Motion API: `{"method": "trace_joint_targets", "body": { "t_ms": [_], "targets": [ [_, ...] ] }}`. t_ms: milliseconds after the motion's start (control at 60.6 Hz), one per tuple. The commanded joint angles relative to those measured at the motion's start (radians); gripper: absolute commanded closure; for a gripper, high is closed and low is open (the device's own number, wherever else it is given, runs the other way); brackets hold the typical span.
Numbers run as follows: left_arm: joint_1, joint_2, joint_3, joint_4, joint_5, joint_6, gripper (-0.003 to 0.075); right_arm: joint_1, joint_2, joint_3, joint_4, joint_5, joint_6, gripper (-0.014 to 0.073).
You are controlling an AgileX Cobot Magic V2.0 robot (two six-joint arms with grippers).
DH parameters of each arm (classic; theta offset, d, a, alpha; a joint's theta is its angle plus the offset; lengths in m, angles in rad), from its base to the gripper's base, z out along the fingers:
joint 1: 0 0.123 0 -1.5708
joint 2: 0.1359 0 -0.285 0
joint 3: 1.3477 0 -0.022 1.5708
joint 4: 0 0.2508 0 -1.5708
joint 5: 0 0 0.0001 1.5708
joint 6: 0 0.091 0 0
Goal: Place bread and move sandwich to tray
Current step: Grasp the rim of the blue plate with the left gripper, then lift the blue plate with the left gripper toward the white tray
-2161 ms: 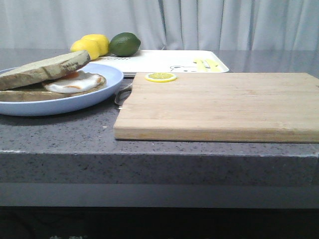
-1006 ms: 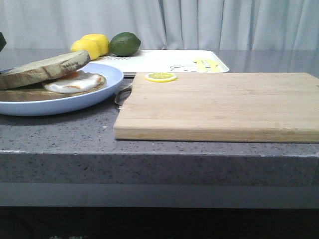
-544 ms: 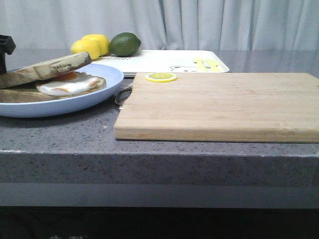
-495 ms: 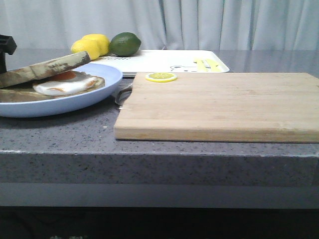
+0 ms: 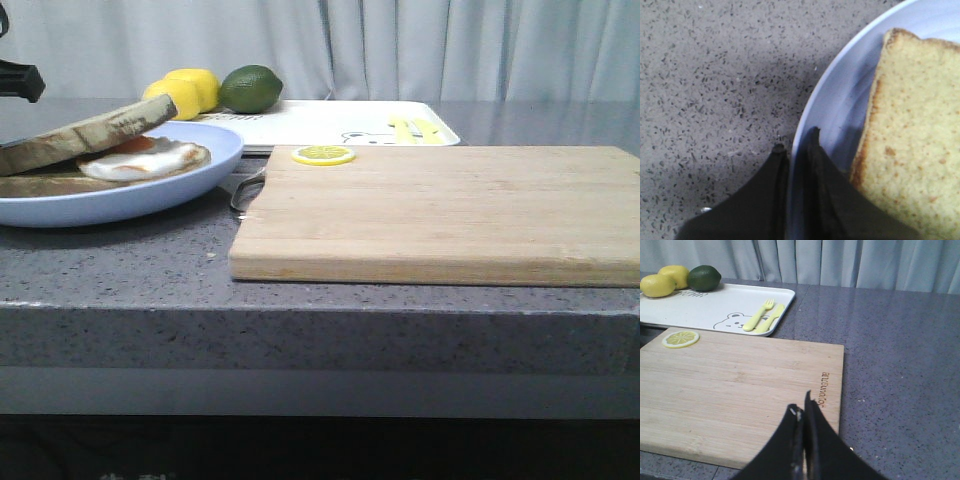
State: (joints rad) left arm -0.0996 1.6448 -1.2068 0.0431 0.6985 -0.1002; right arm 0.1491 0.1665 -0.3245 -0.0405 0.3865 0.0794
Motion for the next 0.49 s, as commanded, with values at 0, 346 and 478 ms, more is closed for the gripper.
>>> {"method": "trace_joint_targets", "body": {
  "t_ms": [0, 346, 478],
  "targets": [
    [0.004, -0.036, -0.035, -0.035, 0.039, 0.039, 0.0738, -0.005, 0.008, -0.028, -0.002, -0.084, 0.003, 0.0653],
    [0.172, -0.076, -0.270, -0.475, 0.211, 0.274, 0.0738, -0.005, 0.008, -0.028, -0.002, -0.084, 0.003, 0.0653],
    [0.202, -0.076, -0.331, -0.638, 0.230, 0.329, 0.0739, -0.005, 0.008, -0.028, -0.002, -0.084, 0.003, 0.0653]
  ]
}}
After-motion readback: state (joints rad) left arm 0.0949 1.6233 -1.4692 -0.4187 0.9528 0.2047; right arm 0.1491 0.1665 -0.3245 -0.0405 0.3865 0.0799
